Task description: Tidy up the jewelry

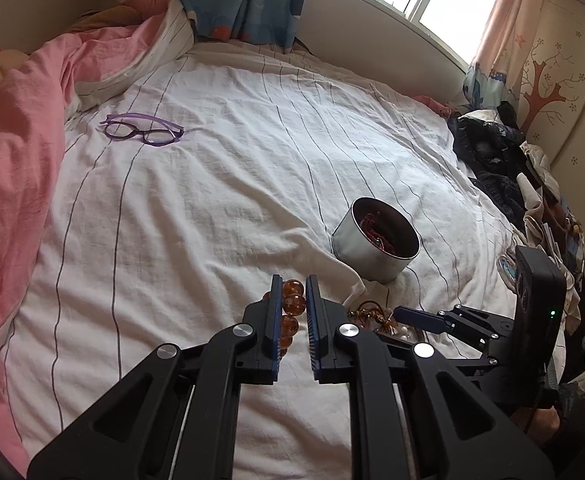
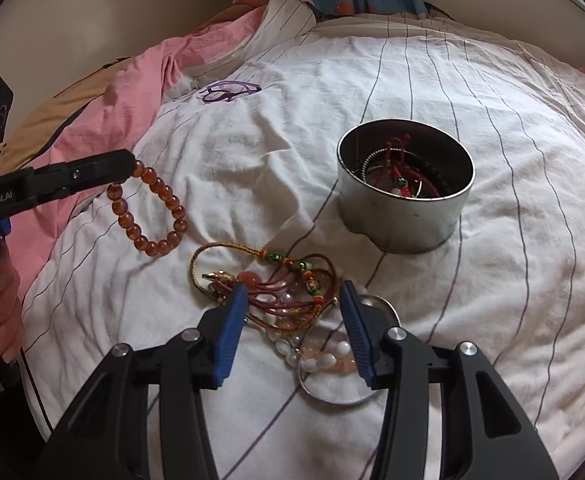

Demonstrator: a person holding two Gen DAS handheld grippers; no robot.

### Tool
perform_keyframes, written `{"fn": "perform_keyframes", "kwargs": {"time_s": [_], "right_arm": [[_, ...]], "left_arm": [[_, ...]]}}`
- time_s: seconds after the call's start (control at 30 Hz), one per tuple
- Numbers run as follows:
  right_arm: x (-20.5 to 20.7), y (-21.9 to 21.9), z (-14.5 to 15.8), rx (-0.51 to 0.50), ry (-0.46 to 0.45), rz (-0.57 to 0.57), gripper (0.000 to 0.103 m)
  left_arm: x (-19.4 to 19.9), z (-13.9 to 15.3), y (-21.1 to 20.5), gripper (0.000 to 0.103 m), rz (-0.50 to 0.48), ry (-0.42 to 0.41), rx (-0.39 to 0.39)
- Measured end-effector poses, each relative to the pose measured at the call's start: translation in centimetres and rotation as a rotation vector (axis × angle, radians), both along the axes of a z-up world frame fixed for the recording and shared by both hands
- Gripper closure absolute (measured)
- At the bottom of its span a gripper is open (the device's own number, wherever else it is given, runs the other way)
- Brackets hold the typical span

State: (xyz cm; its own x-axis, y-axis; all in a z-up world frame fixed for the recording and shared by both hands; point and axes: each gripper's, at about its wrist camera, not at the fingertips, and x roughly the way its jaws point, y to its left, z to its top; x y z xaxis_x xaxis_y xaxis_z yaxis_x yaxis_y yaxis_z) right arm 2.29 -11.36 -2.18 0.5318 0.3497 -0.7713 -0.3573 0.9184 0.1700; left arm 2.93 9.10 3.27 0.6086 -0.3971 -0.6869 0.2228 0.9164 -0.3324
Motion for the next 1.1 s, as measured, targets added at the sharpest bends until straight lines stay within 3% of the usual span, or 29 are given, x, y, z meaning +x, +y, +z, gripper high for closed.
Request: {"fn": "perform_keyframes", "kwargs": {"time_s": [0.13,0.2,0.27,0.4,0.53,0.6,0.67,0.8,0.87,0.97,1.0,1.1], "right_arm": [[0.4,0.2,-0.7,-0.023,0.033,0.004,0.057],[0.2,-0.2,-0.5,-0.036,0.036,0.001,0.086],[-0.3,-1.0,0.0,-0.020,0.032,0.008,0.094],[-1.7,-2.1,1.3,-0.025,-0.007,0.014,0.096],[-2.3,-3.5,2.7,-0.015,-0.043,-0.017,0.097],[-2.3,-4.5,3.2,-0.009,-0.057,-0.045,0.097],[-2.1,-5.7,3.2,-0.014,-0.055,-0.090,0.097],[-1.9,-8.2,3.1,0.011,-0.049,-0.157,0.097],[-2.3,-9.0,3.9,0.068,-0.081,-0.147,0.097],[-2.5,-9.7,4.4,0.061,-0.097,-0.163,0.097],[-2.4,-10.0,4.2,0.056,-0.085,-0.178,0.097],[-1.3,-10.6,2.1,-0.009,0.014,-0.208,0.097]], "left_arm": [[0.0,-0.3,-0.1,0.092,-0.009,0.012,0.000],[0.0,-0.3,-0.4,0.092,-0.020,0.011,-0.004],[-0.2,-0.1,-0.9,0.092,-0.036,0.001,-0.007],[-0.8,0.9,-1.8,0.092,-0.074,-0.047,-0.052],[-1.2,1.4,-1.7,0.092,-0.108,-0.064,-0.209],[-0.9,0.7,-2.0,0.092,-0.089,-0.035,-0.159],[0.2,-1.5,-2.0,0.092,-0.056,0.067,-0.090],[1.8,-6.0,-1.3,0.091,-0.005,0.265,-0.079],[1.9,-6.3,-1.5,0.085,0.001,0.270,-0.062],[1.7,-6.2,-2.2,0.071,-0.006,0.245,-0.019],[1.7,-6.2,-2.5,0.063,-0.011,0.239,0.004],[1.8,-7.0,-3.2,0.060,-0.031,0.245,0.055]]}}
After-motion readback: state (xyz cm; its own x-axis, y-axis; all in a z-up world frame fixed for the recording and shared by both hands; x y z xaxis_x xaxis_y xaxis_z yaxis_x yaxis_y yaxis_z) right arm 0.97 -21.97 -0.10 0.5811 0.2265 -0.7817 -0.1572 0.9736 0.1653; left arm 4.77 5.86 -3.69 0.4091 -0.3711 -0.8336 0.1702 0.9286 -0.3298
